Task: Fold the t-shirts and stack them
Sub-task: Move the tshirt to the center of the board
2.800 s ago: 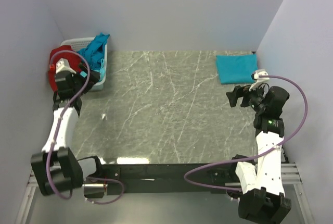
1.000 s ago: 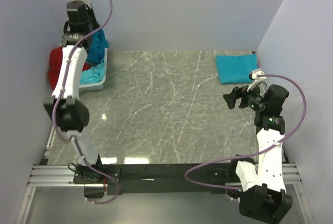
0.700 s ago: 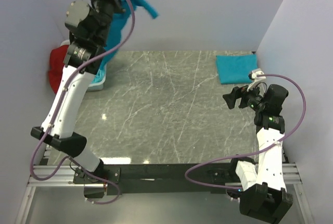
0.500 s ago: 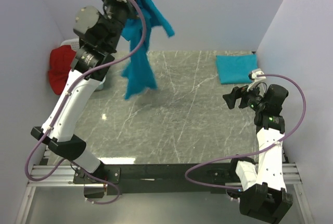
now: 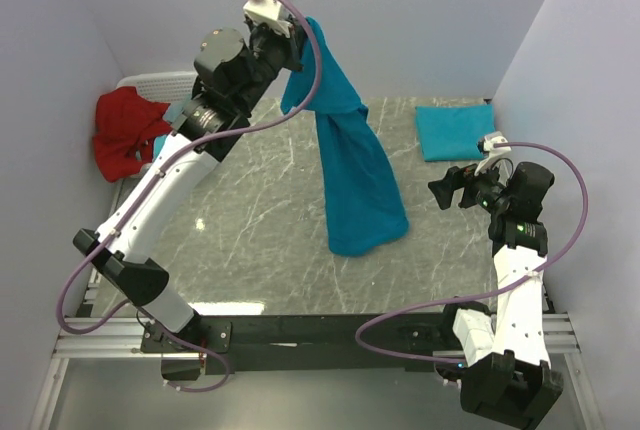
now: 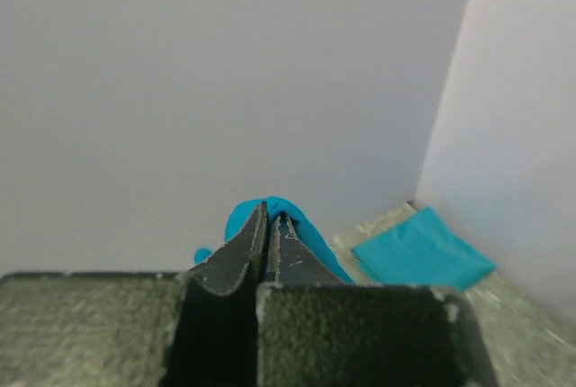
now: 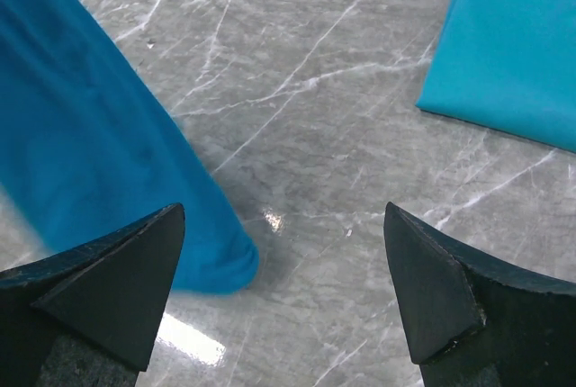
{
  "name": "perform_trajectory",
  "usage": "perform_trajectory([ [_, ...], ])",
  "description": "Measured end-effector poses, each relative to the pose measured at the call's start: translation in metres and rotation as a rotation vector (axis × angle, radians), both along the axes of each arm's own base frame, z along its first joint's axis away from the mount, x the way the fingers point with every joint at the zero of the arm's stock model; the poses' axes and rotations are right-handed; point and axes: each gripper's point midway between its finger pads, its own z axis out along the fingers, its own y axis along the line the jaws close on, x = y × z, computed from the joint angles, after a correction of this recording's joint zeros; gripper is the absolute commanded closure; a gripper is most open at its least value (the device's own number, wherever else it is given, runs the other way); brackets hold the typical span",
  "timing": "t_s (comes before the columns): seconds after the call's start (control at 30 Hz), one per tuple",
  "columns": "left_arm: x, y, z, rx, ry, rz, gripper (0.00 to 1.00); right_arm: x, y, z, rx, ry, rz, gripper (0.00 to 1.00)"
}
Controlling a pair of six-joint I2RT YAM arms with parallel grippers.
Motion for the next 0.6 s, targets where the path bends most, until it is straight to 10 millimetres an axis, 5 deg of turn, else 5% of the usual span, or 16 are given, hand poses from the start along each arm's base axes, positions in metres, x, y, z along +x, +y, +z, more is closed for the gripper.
perform_trajectory([
  [0.1,-0.001,-0.017,-0.012,-0.001,0.027,-0.076,0.97,0.000,0.000,0.000,-0.002,0.000,0.000,0.03],
  [0.17,-0.001,-0.029,-0.032,0.016,0.062,-0.127,0.75,0.000,-0.001,-0.001,-0.003,0.002,-0.002,0.03],
  [0.2,0.001,-0.034,-0.046,0.029,0.086,-0.148,0.47,0.001,-0.001,-0.001,-0.003,0.002,-0.002,0.03],
  [0.3,0.010,-0.044,-0.109,0.078,0.210,-0.159,0.22,0.001,-0.001,-0.002,-0.005,0.004,0.000,0.03],
  [0.47,0.033,-0.020,-0.213,0.145,0.467,-0.072,0.16,-0.001,0.005,-0.008,-0.004,0.024,0.050,0.04],
  [0.6,0.041,0.036,-0.252,0.147,0.560,0.030,0.15,-0.007,0.015,-0.020,0.005,0.062,0.136,0.04],
])
